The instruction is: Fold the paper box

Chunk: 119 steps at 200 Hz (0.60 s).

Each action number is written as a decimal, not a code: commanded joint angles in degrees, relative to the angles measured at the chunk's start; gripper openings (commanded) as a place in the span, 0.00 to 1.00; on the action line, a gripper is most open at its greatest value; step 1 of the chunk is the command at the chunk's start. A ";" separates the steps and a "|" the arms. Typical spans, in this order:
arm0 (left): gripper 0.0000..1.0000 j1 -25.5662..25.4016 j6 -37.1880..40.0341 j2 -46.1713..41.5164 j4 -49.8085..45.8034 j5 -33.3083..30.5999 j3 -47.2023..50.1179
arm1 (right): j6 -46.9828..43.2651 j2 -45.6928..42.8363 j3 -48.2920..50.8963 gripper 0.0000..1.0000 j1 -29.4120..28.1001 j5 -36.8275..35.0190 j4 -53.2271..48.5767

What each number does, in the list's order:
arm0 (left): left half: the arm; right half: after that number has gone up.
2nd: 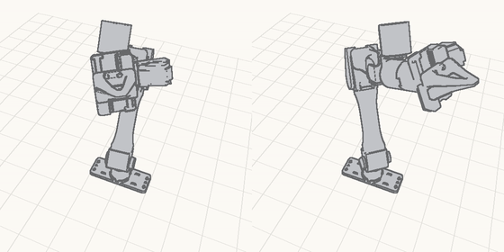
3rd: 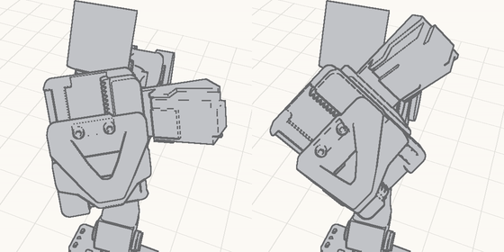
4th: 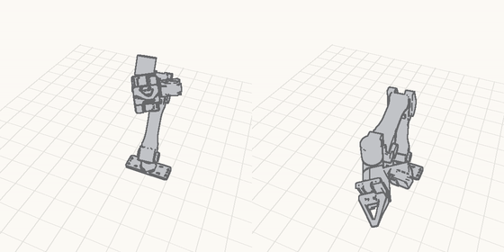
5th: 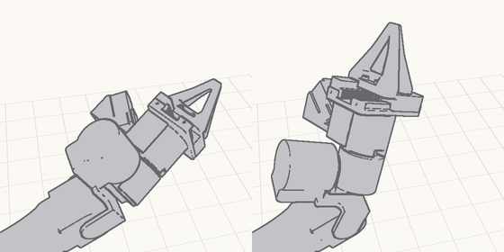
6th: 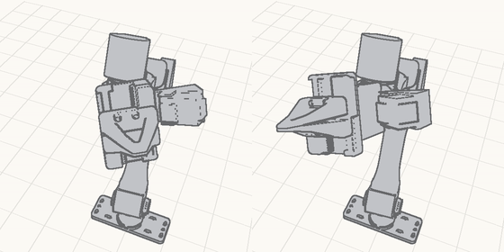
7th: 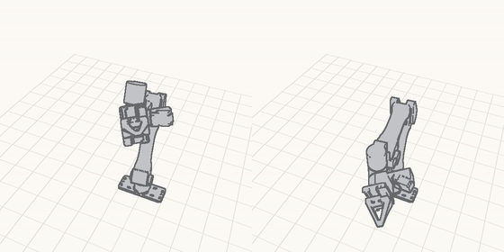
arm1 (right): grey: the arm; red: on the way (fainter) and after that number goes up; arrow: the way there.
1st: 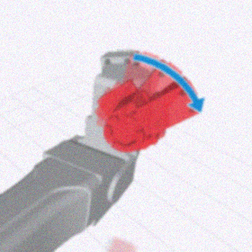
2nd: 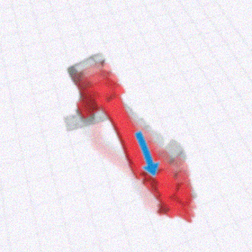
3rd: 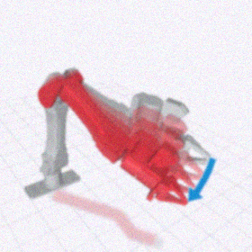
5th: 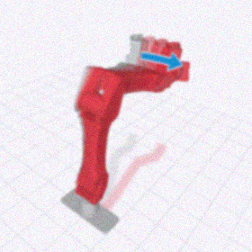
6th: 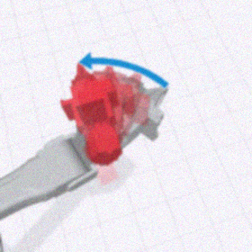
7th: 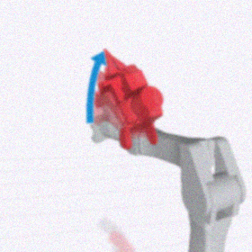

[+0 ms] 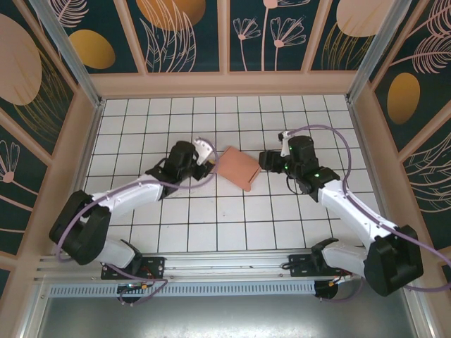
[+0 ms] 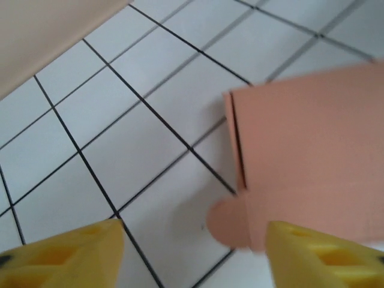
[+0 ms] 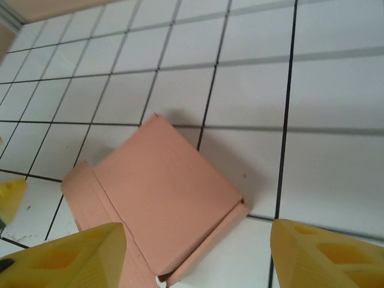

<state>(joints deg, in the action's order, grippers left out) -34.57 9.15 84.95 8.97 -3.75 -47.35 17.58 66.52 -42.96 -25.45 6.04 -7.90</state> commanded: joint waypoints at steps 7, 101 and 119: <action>0.69 2.42 -13.33 8.12 -1.20 9.13 -8.46 | 10.49 2.71 3.18 0.67 0.74 3.01 2.77; 0.45 8.24 -24.74 30.46 -5.60 25.35 -24.32 | 27.25 6.00 16.02 0.67 2.80 18.06 24.40; 0.45 8.64 -25.99 31.19 -3.39 27.36 -23.27 | 28.78 7.67 16.92 0.67 2.95 18.98 26.83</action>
<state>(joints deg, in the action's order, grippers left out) -26.26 -13.56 115.15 3.79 17.41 -70.06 41.56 72.31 -27.57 -23.16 21.78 11.75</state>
